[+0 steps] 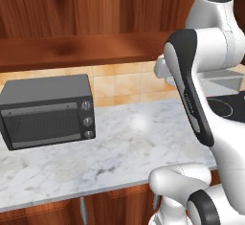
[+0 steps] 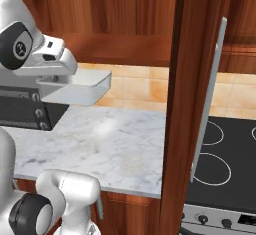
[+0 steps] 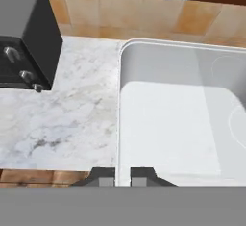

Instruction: Retrieve the tupperware and aluminum foil from the cabinet and place them on the dining counter near the plate with squash and lemon to prepare for storing leftovers.

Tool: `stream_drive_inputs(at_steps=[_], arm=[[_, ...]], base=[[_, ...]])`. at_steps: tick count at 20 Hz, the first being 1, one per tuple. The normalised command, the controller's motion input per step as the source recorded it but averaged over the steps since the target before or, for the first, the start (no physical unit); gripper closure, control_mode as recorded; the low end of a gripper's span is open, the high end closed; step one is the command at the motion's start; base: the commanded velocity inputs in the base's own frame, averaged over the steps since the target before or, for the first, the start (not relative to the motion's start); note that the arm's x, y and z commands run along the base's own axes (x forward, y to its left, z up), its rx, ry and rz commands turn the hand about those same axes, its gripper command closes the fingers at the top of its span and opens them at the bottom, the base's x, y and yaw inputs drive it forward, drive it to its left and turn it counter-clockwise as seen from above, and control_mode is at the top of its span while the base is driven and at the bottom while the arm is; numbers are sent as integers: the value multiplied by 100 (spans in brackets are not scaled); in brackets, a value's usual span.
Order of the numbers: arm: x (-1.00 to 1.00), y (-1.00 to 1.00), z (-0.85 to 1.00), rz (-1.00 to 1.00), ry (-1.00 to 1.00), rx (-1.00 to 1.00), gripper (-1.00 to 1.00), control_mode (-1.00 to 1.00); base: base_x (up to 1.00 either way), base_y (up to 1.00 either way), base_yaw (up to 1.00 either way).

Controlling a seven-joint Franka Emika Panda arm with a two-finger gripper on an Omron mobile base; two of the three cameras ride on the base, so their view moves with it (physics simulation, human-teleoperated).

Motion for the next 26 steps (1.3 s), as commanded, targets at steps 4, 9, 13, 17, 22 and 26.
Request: stream_drive_inputs(at_steps=[4,9,13,17,22,26], arm=[[-33,5,-8,0,11,-1,100,100],[0,0,0,0,0,0,100,100],[0,0,0,0,0,0,100,100],[0,0,0,0,0,0,100,100],[0,0,0,0,0,0,100,100],[0,0,0,0,0,0,100,100]], base=[[-46,8,0],[-100,10,-4],[-100,0,-29],[-100,3,-38],[-100,5,-36],[-80,-3,-61]])
